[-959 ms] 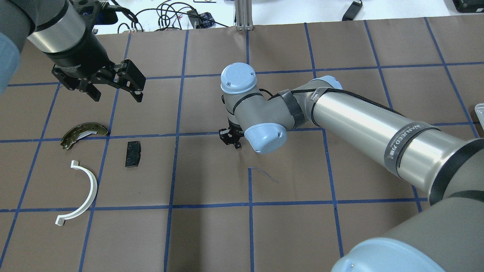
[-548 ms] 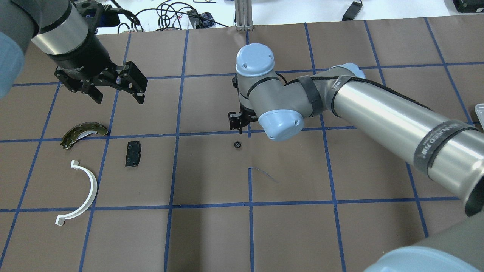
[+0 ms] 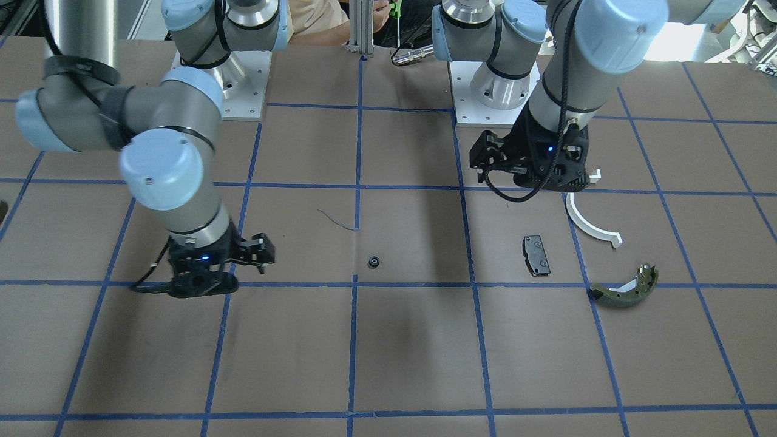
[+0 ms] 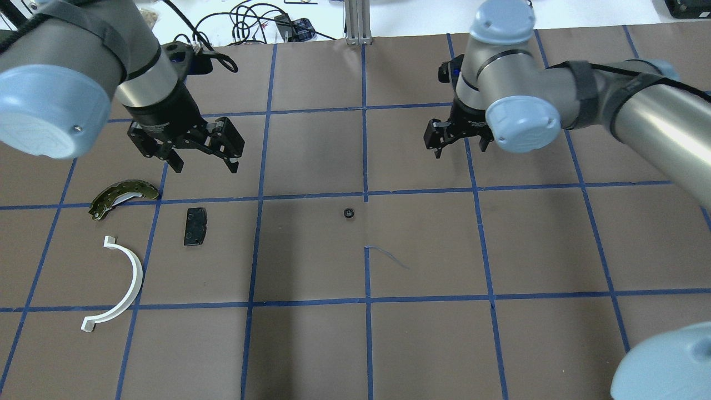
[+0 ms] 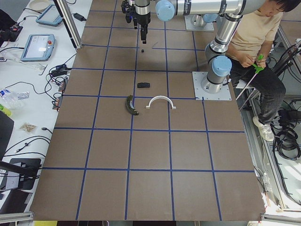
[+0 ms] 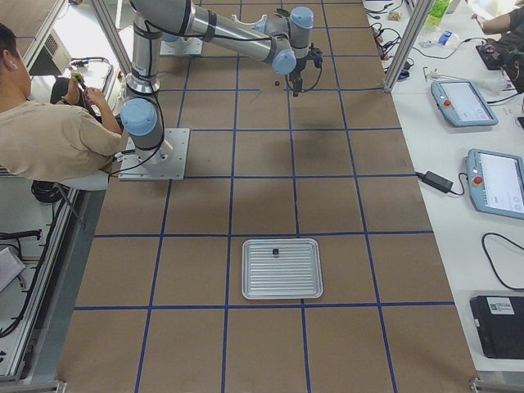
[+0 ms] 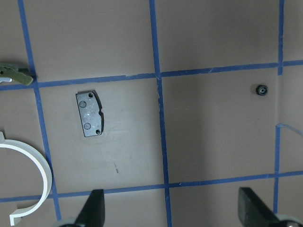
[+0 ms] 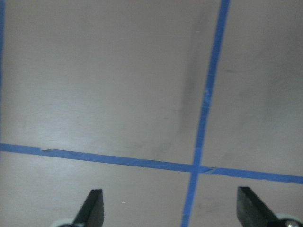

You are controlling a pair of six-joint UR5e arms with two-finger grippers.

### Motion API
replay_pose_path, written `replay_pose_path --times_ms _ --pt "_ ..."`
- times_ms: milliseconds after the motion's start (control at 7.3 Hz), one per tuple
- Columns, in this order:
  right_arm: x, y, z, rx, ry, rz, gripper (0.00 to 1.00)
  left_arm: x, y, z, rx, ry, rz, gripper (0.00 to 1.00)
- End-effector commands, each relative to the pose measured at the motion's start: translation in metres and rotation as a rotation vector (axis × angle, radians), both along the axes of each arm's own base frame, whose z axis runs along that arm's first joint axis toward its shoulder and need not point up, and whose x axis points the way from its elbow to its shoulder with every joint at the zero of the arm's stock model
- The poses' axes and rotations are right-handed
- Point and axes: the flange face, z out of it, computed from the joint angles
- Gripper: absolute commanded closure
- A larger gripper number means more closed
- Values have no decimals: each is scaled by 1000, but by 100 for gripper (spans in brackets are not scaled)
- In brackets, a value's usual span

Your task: Place bearing gear from tray to pile

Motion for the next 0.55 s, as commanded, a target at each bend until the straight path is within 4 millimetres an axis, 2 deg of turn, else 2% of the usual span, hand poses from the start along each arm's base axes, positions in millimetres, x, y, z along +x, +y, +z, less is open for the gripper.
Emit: replay_pose_path --times_ms 0,137,411 --pt "-137 -3 18 28 -7 10 0 -45 4 -99 -26 -10 23 0" --pt "-195 2 20 33 -12 47 0 -75 16 -135 -79 -6 26 0" --pt "-322 28 19 27 -23 151 0 -110 13 -183 -114 -11 87 0"
